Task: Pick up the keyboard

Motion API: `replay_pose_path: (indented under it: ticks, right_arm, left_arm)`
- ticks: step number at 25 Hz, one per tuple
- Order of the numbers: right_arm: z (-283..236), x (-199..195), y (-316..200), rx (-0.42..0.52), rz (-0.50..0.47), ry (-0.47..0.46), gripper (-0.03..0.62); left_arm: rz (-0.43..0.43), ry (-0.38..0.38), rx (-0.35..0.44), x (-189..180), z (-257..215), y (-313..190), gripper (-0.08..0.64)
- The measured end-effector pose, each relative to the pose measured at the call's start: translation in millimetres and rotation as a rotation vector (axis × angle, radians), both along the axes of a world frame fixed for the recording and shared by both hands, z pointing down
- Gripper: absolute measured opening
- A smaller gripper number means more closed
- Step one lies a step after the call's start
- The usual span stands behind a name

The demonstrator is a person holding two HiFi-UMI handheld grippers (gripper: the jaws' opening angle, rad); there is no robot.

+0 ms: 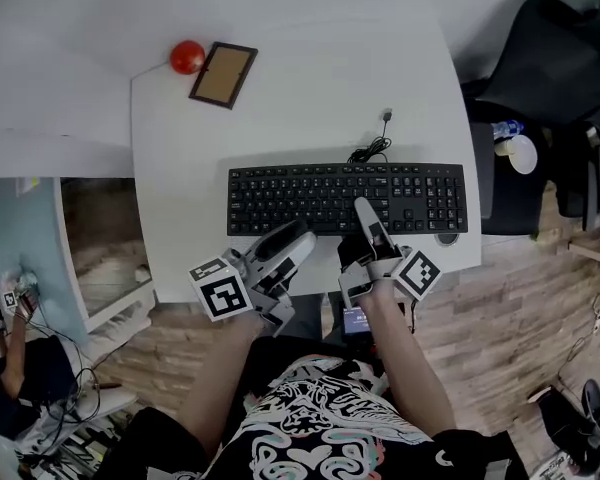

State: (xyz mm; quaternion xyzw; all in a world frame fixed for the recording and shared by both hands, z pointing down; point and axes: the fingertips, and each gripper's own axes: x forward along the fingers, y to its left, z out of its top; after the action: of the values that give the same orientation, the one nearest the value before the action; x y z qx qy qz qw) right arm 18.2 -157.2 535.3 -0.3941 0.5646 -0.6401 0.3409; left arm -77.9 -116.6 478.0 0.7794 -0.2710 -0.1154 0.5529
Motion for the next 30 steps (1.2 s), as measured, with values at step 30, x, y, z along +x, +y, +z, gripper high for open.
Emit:
replay_pose_path:
  ticks: [30]
  right_arm:
    - [-43, 10, 9, 0.061, -0.086, -0.09, 0.086]
  left_arm:
    - [-0.614, 0.399, -0.126, -3, 6, -31, 0.097]
